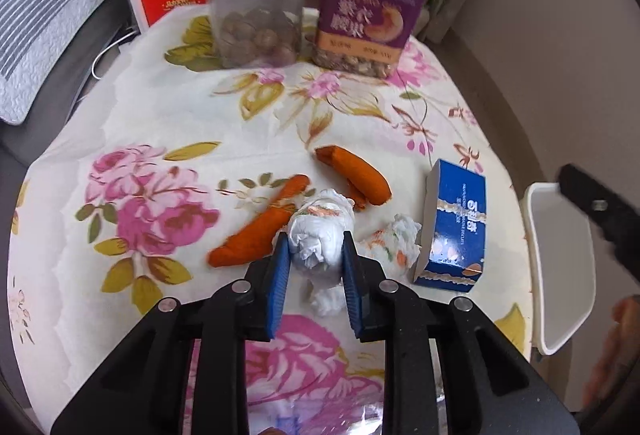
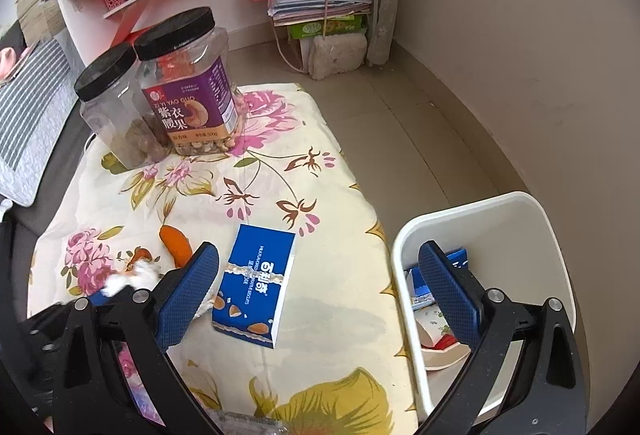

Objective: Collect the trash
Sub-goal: 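Grasp the white crumpled tissue wad on the table with the left gripper, then grasp the orange sausage snack with the right gripper while the left holds the wad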

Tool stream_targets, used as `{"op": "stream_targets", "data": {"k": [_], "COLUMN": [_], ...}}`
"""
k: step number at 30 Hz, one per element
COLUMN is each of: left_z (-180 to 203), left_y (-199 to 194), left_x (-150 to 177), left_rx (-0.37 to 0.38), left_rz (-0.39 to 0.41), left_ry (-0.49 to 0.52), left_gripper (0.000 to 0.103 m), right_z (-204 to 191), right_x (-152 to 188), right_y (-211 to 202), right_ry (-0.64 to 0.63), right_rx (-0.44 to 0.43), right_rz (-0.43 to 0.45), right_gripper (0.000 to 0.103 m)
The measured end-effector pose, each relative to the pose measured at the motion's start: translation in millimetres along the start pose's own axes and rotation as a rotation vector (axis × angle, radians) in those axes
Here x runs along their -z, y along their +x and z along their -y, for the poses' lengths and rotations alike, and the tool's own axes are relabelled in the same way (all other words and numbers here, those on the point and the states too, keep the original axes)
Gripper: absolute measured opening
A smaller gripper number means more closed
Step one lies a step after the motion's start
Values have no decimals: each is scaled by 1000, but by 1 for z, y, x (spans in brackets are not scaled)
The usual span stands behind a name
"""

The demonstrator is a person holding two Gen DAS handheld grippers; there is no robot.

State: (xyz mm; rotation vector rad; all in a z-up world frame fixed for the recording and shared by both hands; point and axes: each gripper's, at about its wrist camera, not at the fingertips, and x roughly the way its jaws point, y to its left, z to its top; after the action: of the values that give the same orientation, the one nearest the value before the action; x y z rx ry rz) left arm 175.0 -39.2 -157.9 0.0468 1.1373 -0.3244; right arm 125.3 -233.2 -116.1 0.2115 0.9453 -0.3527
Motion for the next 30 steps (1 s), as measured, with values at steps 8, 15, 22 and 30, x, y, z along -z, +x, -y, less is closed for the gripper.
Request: {"op": "stream_targets", "data": {"k": [8,15,22,30], "left_z": [-36,-82,-121,-143], "left_y": [-57,-103,-129,-140], "left_x": [-2,-5,-3,3], "left_rx": [-17,-47,-62,-65], "left_rz": [101,193,239,250], "left_ry": [-57,-139,-224,-255], "left_gripper": [25,26,26,26], "right_z": [-44,-107,-163,-197], "right_x": [7,26,31,43], "right_y": [26,47,72,87], "right_ry": [-100,-137,-90,-126], "right_rx": [-63,-172,-163,-89], "right_rz": [-53,-172,-231,-238], "right_gripper": [95,87,80,42]}}
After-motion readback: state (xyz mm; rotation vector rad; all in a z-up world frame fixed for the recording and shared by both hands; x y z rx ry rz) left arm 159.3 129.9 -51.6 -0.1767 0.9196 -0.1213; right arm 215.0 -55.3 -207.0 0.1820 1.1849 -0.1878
